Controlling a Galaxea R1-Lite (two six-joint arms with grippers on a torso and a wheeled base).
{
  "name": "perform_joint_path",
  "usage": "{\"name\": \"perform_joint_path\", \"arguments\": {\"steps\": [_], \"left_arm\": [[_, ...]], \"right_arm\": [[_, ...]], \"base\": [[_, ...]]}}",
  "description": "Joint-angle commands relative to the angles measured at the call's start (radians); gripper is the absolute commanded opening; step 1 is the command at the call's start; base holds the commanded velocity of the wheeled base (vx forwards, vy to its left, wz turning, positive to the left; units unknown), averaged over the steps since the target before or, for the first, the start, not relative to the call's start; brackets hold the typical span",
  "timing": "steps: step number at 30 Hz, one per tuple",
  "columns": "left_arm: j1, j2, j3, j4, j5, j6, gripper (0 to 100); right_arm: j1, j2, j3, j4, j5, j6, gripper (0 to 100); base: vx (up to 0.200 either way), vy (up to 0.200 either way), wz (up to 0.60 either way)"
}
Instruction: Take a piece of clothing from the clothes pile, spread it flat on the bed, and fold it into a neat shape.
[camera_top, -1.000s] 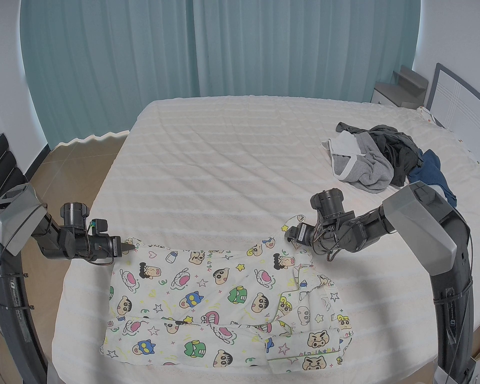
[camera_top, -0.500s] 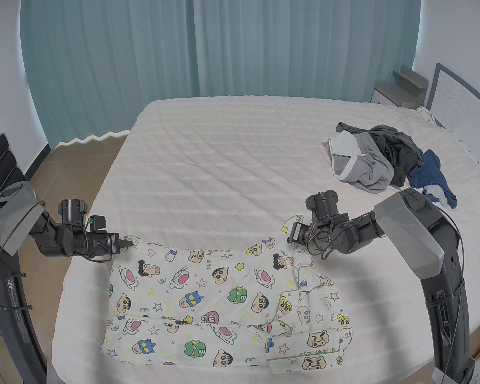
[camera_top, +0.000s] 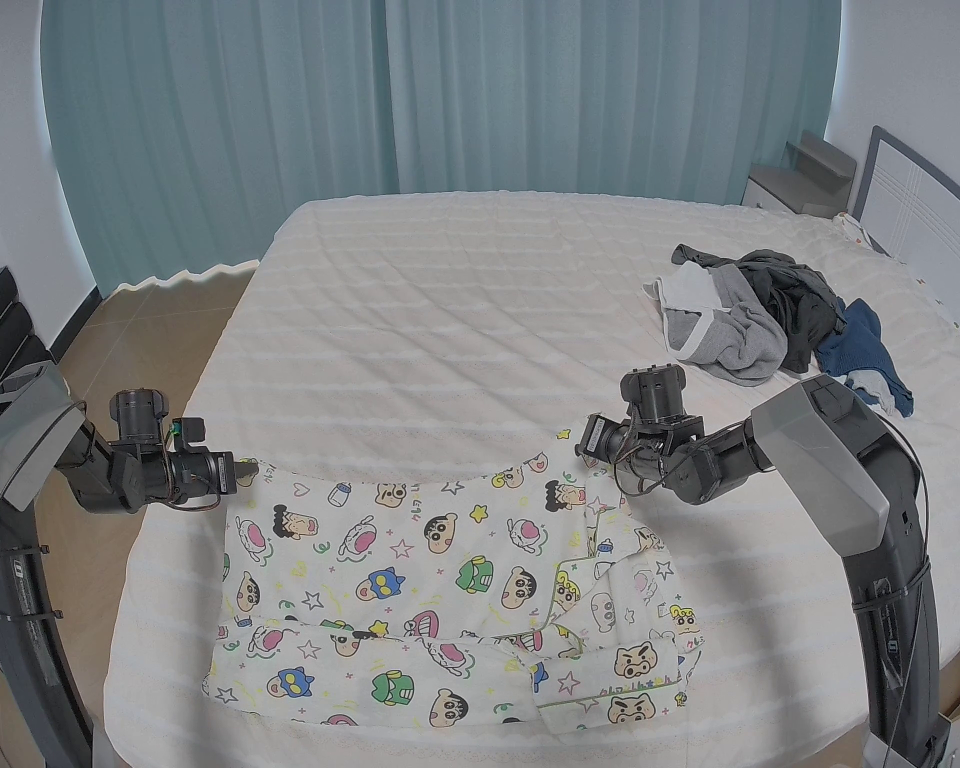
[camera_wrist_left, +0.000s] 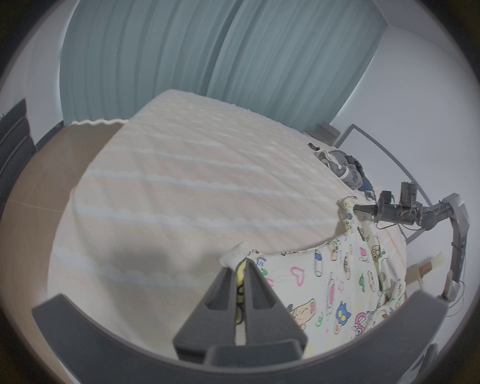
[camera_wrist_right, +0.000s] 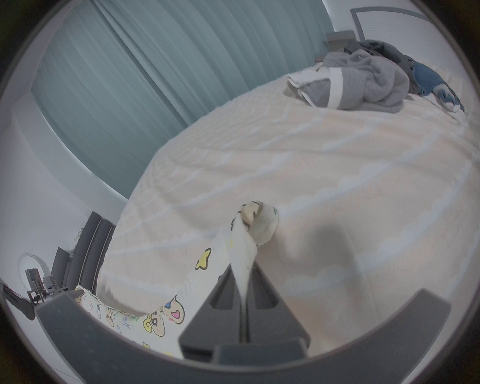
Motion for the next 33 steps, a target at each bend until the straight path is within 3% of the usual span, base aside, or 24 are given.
{"name": "perform_joint_path", "arguments": {"steps": [1,8,15,20,25,33], "left_arm": [[0.002,0.002,0.009,-0.006,0.026,0.001,0],[0.004,0.003,0.029,-0.016,0.046,0.001,0],[0.018,-0.020,0.125,-0.104,0.037,0.000,0],[0.018,-0.023,0.125,-0.144,0.032,-0.037,0],[0.013,-0.035,0.131,-0.182,0.032,-0.094,0],[0.013,0.035,0.098,-0.174,0.042,-0.101,0]], "right_arm": [[0.001,-0.004,0.004,-0.007,-0.004,-0.014,0],[-0.012,0.002,0.013,-0.011,-0.068,-0.079,0],[-0.013,-0.062,0.097,-0.020,-0.041,-0.072,0],[-0.008,-0.087,0.125,-0.104,-0.027,-0.085,0],[0.005,-0.087,0.157,-0.112,-0.027,-0.108,0],[0.015,-0.073,0.185,-0.110,-0.025,-0.108,0]], "base": [[0.000,0.000,0.00],[0.000,0.000,0.00],[0.000,0.000,0.00],[0.000,0.000,0.00],[0.000,0.000,0.00],[0.000,0.000,0.00]]}}
